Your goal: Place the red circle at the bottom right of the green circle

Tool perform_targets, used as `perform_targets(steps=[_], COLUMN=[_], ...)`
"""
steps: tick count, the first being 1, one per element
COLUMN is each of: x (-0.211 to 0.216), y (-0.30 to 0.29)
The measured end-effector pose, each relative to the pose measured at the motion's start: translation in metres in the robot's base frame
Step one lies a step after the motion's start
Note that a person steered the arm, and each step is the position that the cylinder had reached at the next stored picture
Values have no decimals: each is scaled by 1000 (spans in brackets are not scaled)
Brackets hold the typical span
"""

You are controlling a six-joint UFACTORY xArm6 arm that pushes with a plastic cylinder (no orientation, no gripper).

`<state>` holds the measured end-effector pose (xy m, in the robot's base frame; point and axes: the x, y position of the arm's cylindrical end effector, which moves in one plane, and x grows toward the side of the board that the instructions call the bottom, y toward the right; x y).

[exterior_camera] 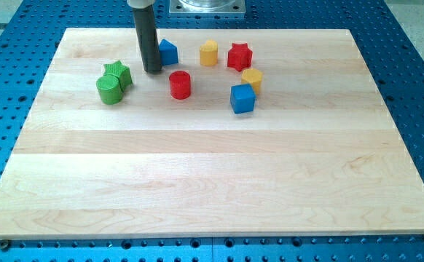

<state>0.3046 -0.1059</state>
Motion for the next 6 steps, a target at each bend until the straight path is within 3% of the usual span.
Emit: perform_targets(steps=[1,2,3,4,5,6], x=[1,40,48,78,99,50], y=[18,53,100,94,42,52])
